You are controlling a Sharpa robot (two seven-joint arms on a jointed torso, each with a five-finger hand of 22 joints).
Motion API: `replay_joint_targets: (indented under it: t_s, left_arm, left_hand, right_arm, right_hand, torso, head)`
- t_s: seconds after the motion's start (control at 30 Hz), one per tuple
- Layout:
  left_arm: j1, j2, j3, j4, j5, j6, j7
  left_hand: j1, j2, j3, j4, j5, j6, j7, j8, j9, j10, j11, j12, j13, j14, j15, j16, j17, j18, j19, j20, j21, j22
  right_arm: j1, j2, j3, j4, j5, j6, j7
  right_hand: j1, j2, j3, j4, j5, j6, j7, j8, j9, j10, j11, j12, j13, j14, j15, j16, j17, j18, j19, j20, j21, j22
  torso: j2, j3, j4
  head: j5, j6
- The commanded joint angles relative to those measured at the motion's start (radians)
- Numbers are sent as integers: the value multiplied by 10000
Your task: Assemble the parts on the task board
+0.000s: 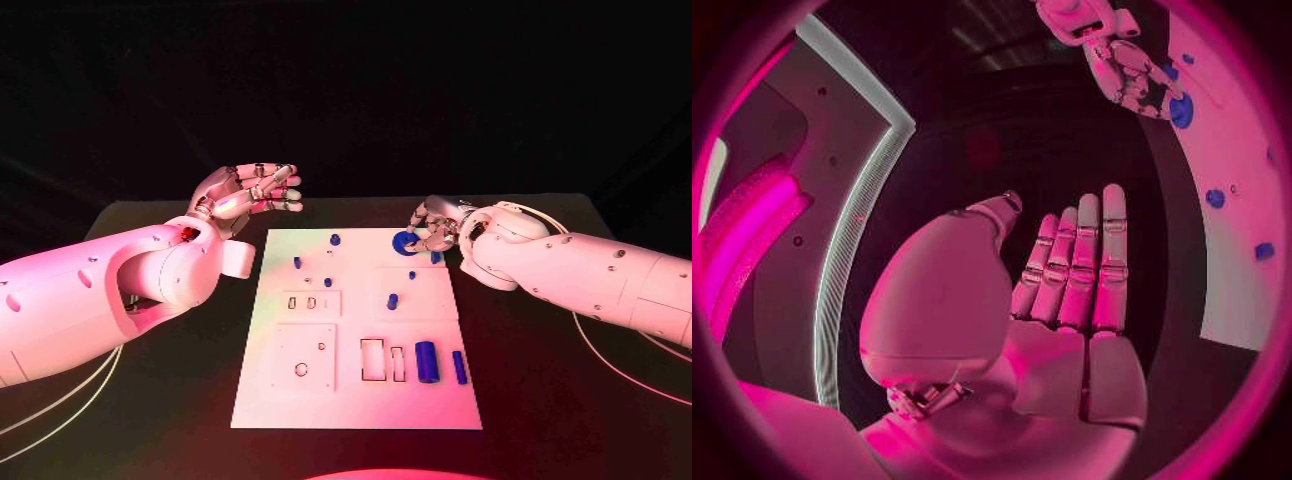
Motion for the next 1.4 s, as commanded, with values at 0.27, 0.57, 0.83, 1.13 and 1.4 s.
replay_joint_targets:
  t_s: [0.27, 0.57, 0.83, 1.13, 1.4]
  left_arm:
    - [3, 14, 6, 6, 10, 175, 45]
    - [3, 53, 6, -20, 9, 191, 39]
    - [3, 85, 6, -22, 9, 205, 27]
    - [4, 118, 6, -5, 9, 205, 26]
    - [8, 136, 8, 22, 4, 186, 29]
  left_hand:
    - [-73, 7, 39, -1, -55, -51, 246, -54, 10, -11, 68, -56, 0, -70, 14, -49, 10, 97, -77, -18, 39, 14]
    - [-73, 7, 39, -1, -55, -51, 246, -54, 10, -11, 68, -56, 0, -70, 14, -49, 10, 97, -77, -18, 39, 14]
    - [-73, 15, 52, -8, -54, -57, 249, -60, 18, -15, 72, -63, 0, -83, 18, -60, 32, 101, -108, -9, 56, 20]
    - [-73, 15, 52, -8, -54, -57, 249, -60, 18, -15, 72, -63, 0, -83, 18, -60, 32, 101, -108, -9, 56, 20]
    - [-73, 15, 52, -8, -54, -57, 249, -60, 18, -15, 72, -63, 0, -83, 18, -60, 32, 101, -108, -9, 56, 20]
  right_arm:
    - [-71, -32, -37, 277, -605, -860, 102]
    - [9, 57, -28, 903, -1206, -1780, 273]
    - [59, 620, -25, 1274, -2031, -2023, 140]
    - [-46, 1395, -47, 902, -2319, -2027, -88]
    - [-201, 1892, -64, 539, -2343, -1938, -98]
  right_hand:
    - [513, -89, 1536, -68, 41, 464, -84, 127, -31, 331, -84, 47, 1794, 1061, -45, 38, 2632, -157, 439, -53, 327, 2070]
    - [361, -223, 1804, -43, 32, 523, -95, 158, -26, 404, -93, 83, 1864, 1061, -52, 38, 2632, -202, 535, -59, 534, 2166]
    - [329, -287, 1873, -56, 27, 523, -93, 159, -27, 401, -94, 78, 1859, 1061, -54, 38, 2632, -209, 550, -61, 565, 2182]
    - [315, -315, 1907, -62, 27, 523, -93, 159, -28, 406, -94, 80, 1864, 1061, -54, 38, 2632, -207, 546, -62, 556, 2180]
    - [315, -344, 1946, -78, 28, 518, -91, 157, -29, 393, -95, 70, 1849, 1061, -54, 38, 2632, -204, 540, -63, 542, 2175]
  torso:
    - [-3, 1, 9]
    - [-7, 3, 12]
    - [3, -11, 16]
    - [15, -14, 19]
    - [58, -1, 40]
  head:
    - [29, 37]
    - [75, 69]
    - [133, 73]
    - [243, 52]
    - [210, 43]
